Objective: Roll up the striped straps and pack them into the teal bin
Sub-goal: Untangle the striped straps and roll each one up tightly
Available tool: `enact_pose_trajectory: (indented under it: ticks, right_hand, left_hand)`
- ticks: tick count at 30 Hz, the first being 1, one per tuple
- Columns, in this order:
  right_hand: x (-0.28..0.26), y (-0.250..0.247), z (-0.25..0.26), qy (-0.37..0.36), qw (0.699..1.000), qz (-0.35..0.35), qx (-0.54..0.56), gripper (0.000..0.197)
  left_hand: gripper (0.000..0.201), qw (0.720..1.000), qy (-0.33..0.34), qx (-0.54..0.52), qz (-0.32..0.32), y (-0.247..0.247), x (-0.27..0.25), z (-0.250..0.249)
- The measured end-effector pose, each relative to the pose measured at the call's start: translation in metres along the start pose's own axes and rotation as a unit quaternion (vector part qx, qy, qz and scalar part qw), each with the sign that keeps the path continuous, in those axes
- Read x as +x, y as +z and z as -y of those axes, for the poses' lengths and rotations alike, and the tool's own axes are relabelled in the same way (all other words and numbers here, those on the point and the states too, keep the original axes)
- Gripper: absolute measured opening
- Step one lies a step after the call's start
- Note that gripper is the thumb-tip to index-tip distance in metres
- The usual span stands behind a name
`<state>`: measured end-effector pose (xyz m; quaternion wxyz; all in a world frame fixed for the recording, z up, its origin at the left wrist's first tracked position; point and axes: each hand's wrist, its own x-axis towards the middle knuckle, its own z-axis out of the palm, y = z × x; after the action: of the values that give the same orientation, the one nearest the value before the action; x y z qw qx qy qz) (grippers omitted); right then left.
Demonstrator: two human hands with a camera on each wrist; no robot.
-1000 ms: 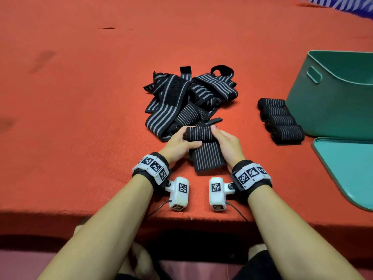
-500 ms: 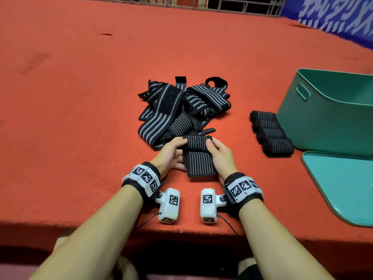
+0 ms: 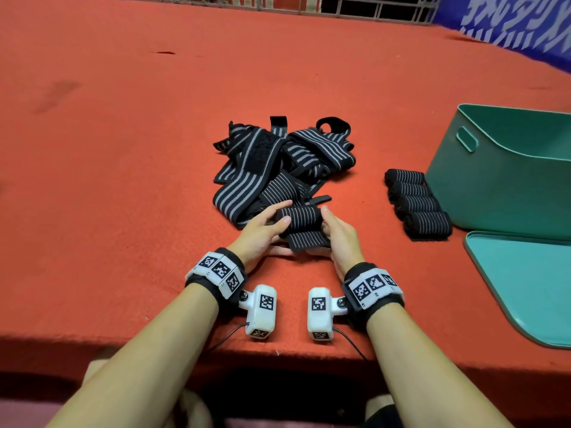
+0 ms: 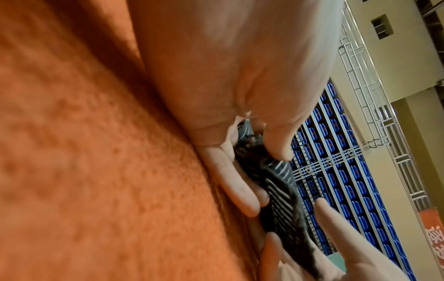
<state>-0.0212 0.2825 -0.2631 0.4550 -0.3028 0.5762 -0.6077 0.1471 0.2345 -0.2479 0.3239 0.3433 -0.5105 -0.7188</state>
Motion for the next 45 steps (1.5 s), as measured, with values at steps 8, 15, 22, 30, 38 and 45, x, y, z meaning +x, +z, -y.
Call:
enact_pose_trajectory:
  ticks: [8, 15, 22, 30, 38, 45]
  right_hand:
    - [-0.011, -0.001, 0.004, -0.021, 0.999, -0.001, 0.049, 0.026]
    - [-0.016, -0.010, 0.009, -0.016, 0.992, 0.005, 0.125, 0.032]
    - [-0.018, -0.012, 0.008, -0.023, 0.991, 0.004, 0.134, 0.039]
    - [-0.015, -0.007, 0.010, 0.017, 0.991, 0.004, 0.135, 0.043]
    - [-0.015, -0.005, 0.007, 0.007, 0.998, 0.014, 0.067, 0.029]
    - [-0.017, -0.005, 0.009, 0.000, 0.998, -0.002, 0.070, 0.024]
  left_hand:
    - [0.046, 0.999, -0.025, -0.024, -0.018, 0.003, 0.001, -0.003]
    - [0.045, 0.998, -0.033, 0.050, -0.014, 0.009, 0.004, -0.004]
    - [0.037, 0.997, -0.031, 0.071, -0.025, 0.010, 0.007, -0.002]
    - [0.028, 0.999, -0.006, 0.022, -0.048, 0.002, 0.005, 0.004]
    - [0.028, 0.997, -0.002, 0.012, -0.077, 0.005, 0.005, 0.005]
    - [0.032, 0.998, -0.023, 0.010, -0.050, 0.008, 0.006, 0.000]
